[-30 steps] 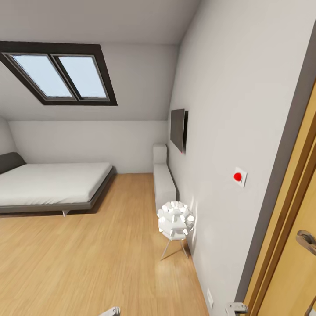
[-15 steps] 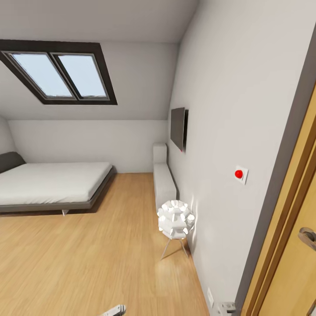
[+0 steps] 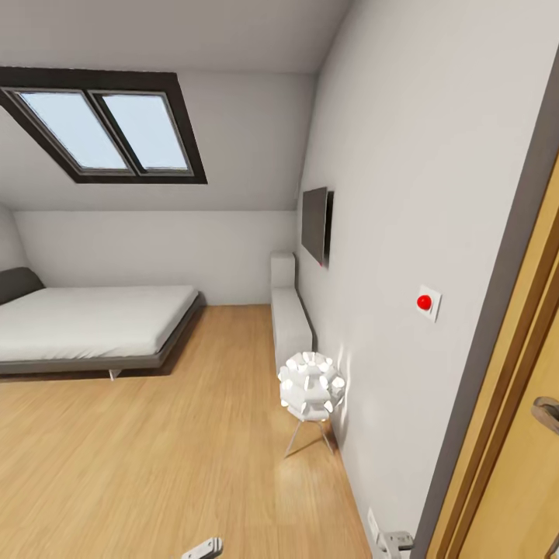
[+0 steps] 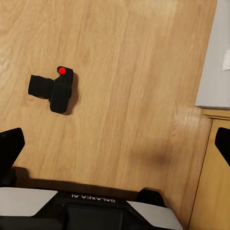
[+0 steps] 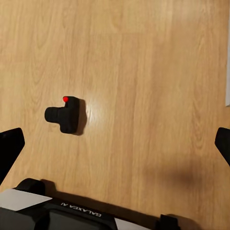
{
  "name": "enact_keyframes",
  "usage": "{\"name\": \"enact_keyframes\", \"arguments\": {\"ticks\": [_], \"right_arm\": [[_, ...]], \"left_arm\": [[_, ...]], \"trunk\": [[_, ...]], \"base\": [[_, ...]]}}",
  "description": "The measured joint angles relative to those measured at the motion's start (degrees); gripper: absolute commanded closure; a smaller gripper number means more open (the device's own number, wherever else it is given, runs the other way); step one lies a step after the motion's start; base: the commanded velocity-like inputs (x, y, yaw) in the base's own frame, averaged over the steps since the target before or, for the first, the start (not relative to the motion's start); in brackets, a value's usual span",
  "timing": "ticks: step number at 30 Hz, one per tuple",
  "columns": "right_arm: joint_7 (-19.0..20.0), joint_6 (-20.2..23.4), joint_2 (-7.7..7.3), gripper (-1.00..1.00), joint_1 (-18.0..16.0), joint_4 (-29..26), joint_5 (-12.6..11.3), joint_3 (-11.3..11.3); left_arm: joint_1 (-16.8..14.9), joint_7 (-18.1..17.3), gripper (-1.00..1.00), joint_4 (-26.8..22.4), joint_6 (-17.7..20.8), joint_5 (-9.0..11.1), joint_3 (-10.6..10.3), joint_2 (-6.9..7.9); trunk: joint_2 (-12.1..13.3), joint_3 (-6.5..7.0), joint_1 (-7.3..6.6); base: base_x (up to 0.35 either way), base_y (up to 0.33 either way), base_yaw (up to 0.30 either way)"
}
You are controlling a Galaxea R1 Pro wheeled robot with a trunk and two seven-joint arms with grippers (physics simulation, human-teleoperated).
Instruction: Attach the digital camera to the camera tripod in the bedroom.
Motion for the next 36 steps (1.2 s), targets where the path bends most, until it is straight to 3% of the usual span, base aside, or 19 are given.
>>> {"name": "enact_keyframes", "arguments": {"ticks": [21, 36], "right_arm": [[-0.9, -0.2, 0.25, -1.0, 0.0, 0.5, -0.4, -0.2], [-2.0, -2.9, 0.19, -1.0, 0.0, 0.5, -0.4, -0.2]], "left_arm": [[0.0, 1.6, -1.0, -0.2, 0.0, -0.2, -0.5, -0.17], [0.0, 3.1, -1.0, 0.0, 0.0, -0.3, -0.5, -0.24]], "trunk": [[-8.4, -3.78, 4.62], [-14.5, -6.47, 7.91]], "base": [[0.0, 0.0, 0.0], [0.0, 0.0, 0.0]]}}
